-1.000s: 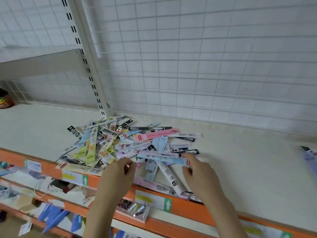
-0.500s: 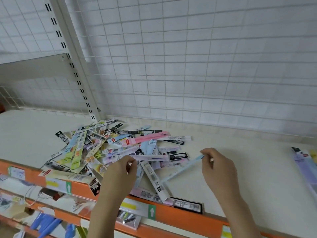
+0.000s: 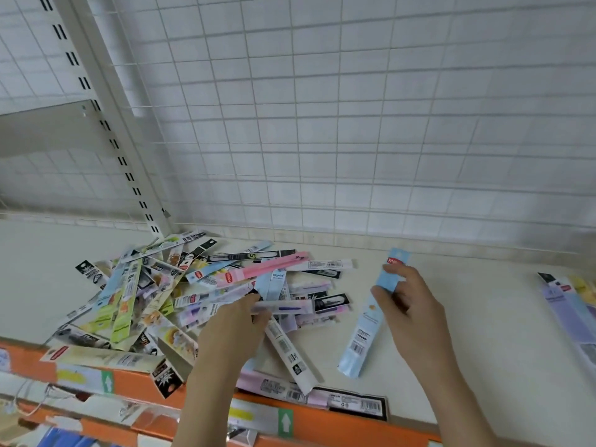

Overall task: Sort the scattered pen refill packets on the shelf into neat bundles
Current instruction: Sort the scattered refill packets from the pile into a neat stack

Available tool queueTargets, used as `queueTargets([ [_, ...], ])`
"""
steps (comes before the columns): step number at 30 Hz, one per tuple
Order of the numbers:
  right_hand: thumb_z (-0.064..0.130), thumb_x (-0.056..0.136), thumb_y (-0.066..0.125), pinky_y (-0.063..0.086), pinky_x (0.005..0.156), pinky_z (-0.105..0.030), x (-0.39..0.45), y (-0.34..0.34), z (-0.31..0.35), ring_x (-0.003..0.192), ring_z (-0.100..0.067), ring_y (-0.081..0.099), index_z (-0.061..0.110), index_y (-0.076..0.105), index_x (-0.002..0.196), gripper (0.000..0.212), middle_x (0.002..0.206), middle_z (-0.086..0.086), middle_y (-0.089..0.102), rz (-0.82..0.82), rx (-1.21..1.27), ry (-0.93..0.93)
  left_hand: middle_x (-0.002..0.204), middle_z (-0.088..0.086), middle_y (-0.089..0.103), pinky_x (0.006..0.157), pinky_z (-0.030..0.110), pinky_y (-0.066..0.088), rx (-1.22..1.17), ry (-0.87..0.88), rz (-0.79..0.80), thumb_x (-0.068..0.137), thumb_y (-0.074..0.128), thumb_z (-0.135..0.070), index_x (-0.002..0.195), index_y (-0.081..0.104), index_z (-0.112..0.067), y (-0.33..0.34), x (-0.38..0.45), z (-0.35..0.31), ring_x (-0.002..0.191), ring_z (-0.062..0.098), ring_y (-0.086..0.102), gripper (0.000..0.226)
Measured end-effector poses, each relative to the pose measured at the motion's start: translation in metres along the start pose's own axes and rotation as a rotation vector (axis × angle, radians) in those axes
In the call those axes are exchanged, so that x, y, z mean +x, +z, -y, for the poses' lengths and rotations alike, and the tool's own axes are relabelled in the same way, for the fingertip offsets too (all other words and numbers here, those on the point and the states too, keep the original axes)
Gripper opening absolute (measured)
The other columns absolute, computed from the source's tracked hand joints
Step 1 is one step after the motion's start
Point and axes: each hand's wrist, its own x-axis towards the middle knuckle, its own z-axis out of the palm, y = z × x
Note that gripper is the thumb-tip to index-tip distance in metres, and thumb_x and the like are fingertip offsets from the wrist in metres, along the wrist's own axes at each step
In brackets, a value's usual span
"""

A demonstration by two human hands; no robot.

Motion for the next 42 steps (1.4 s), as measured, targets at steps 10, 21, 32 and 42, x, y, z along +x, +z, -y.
queueTargets([
  [10,0.01,0.087,0.062,0.055,0.068,-0.03,0.007,0.059,0.015,0.082,-0.015,0.067,0.033,0.044,0.117,0.041,0.101,0.013,0.056,0.015,0.017,0.071,0.056,-0.003,0.056,0.049,0.021,0.04,-0.153,0.154,-0.078,0.091,0.047,-0.046,0.07,0.056,-0.015,-0.032,0.024,0.016,0.051,0.011,0.051,0.039],
  [21,0.005,0.098,0.034,0.036,0.047,-0.011,0.006,0.093,0.026,0.048,-0.002,0.047,0.028,0.046,0.124,0.037,0.068,0.003,0.05,-0.04,-0.163,0.005,0.078,-0.005,0.055,0.054,0.04,0.051,-0.407,0.331,-0.167,0.093,0.048,-0.006,0.132,0.035,-0.018,-0.072,0.071,0.045,0.069,0.027,0.065,0.043],
  [32,0.011,0.098,0.039,0.047,0.055,-0.032,-0.001,0.094,0.033,0.065,-0.037,0.057,0.032,0.021,0.14,0.05,0.085,-0.006,0.063,-0.114,-0.214,0.029,0.06,-0.004,0.047,0.049,0.025,0.033,-0.018,0.408,0.1,0.083,0.06,-0.043,0.071,0.049,-0.017,-0.049,0.121,0.012,0.057,0.016,0.046,0.03],
  [42,0.013,0.096,0.045,0.04,0.055,-0.027,0.008,0.069,0.026,0.056,-0.019,0.045,0.021,0.046,0.12,0.025,0.073,-0.018,0.057,-0.059,-0.304,0.039,0.106,0.007,0.063,0.074,0.032,0.047,0.282,0.307,0.158,0.088,0.056,-0.037,0.101,0.06,-0.013,-0.018,0.124,-0.005,0.098,0.026,0.061,0.028],
])
